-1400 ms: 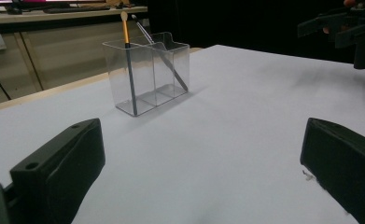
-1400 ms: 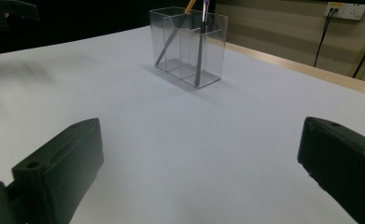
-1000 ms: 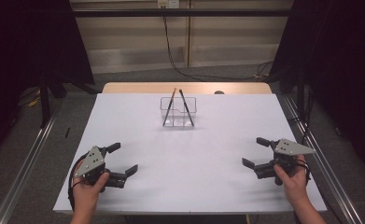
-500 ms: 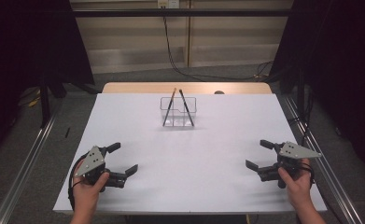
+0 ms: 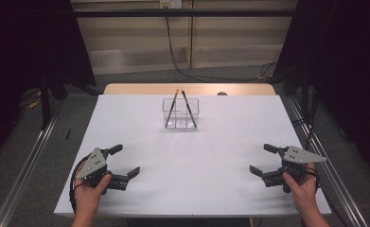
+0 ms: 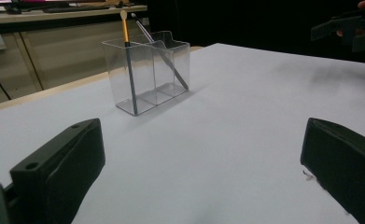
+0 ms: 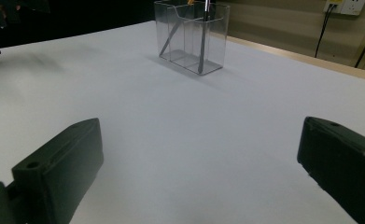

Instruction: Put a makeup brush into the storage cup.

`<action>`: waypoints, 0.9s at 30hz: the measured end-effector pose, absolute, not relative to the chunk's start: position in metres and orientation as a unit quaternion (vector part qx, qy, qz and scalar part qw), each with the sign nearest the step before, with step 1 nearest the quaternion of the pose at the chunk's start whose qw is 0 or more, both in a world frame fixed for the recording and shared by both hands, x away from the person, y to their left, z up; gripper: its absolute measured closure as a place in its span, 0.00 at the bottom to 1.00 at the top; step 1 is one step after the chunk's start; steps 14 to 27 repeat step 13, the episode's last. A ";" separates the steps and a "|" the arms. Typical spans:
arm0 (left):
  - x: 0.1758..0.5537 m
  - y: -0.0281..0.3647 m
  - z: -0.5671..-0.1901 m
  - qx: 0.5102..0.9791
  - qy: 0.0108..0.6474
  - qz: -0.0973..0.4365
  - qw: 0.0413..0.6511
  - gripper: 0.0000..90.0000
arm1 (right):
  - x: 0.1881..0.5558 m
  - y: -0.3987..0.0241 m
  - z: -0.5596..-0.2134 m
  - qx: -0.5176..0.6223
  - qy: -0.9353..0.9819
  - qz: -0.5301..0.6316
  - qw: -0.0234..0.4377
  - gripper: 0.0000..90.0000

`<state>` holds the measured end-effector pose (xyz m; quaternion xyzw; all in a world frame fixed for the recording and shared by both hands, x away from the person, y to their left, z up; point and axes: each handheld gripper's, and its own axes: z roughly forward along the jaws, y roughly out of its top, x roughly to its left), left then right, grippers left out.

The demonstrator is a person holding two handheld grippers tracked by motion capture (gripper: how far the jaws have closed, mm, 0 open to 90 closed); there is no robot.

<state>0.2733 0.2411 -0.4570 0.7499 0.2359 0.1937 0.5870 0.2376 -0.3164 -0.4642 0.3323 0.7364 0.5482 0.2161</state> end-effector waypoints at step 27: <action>0.274 0.240 -0.457 0.748 0.238 0.193 0.588 0.00 | 0.235 -0.322 -0.466 0.333 0.739 0.544 0.218 0.00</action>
